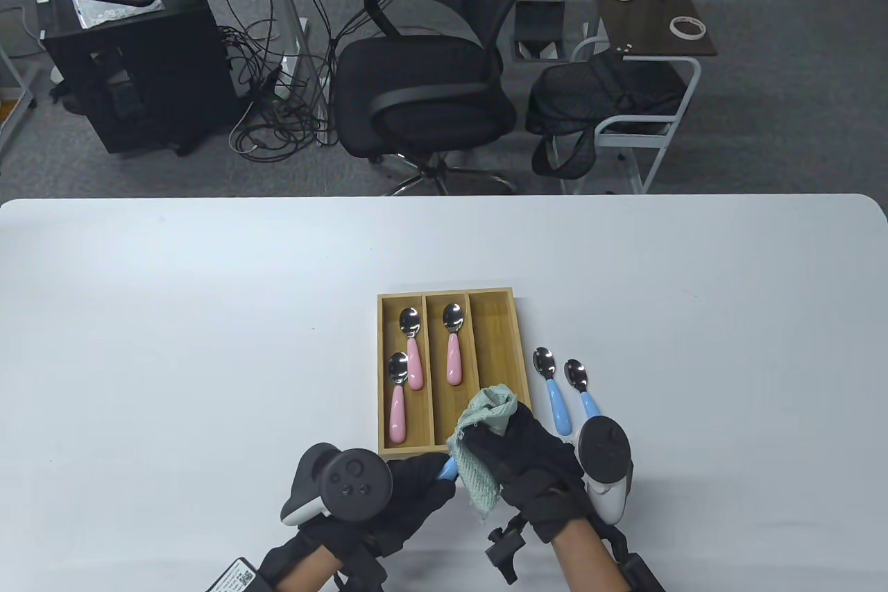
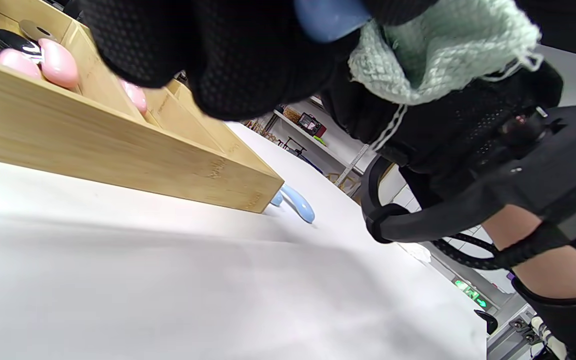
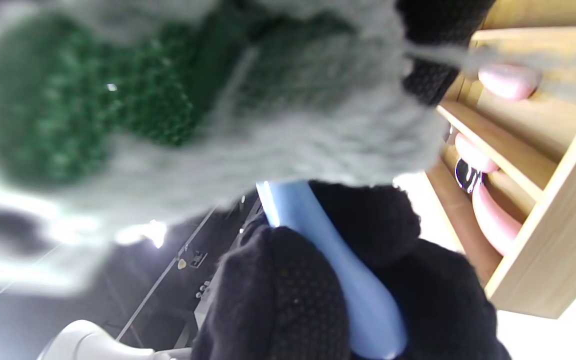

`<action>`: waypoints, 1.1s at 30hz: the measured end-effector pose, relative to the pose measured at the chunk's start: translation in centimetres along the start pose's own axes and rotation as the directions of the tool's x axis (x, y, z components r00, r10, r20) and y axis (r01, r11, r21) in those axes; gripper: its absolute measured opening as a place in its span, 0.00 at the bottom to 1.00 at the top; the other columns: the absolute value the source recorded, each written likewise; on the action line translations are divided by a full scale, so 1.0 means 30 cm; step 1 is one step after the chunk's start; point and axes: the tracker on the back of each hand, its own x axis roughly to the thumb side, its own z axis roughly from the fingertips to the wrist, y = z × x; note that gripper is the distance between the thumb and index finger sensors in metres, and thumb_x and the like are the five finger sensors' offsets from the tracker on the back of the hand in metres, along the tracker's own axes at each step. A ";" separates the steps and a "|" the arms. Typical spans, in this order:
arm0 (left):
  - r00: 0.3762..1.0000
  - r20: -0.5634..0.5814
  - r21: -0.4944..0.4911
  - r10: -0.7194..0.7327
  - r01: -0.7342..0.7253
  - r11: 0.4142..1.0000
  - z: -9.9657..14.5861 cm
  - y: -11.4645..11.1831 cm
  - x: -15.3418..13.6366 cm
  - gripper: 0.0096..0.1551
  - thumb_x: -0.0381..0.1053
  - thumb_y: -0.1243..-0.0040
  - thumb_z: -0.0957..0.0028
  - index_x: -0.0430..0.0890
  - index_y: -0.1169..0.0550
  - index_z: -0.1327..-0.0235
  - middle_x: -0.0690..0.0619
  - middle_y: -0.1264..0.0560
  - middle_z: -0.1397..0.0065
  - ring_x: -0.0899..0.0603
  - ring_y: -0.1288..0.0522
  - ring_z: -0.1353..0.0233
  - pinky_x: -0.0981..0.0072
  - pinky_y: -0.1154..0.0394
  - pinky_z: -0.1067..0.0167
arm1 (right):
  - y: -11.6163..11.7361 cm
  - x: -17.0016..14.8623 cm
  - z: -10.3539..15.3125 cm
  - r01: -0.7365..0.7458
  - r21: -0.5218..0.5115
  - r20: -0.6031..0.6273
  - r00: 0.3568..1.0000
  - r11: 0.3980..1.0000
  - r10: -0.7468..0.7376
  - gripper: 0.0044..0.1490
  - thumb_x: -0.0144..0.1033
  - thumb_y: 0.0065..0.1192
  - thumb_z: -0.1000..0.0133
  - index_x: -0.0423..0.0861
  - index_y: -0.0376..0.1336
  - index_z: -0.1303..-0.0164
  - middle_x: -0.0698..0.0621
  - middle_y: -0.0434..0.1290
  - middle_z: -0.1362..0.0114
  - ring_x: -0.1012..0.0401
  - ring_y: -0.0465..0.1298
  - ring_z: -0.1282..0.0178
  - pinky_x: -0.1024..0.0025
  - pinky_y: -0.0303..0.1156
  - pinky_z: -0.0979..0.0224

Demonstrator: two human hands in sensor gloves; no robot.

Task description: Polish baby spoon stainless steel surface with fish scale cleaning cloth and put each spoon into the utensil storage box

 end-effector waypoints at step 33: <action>0.999 -0.021 -0.043 0.029 -0.030 0.999 -0.006 0.001 0.008 0.31 0.59 0.59 0.33 0.42 0.31 0.25 0.50 0.21 0.39 0.45 0.16 0.48 0.43 0.22 0.41 | -0.028 -0.003 -0.006 -0.097 -0.040 0.019 0.995 0.995 0.097 0.30 0.53 0.60 0.36 0.44 0.63 0.33 0.51 0.79 0.42 0.63 0.86 0.54 0.66 0.85 0.47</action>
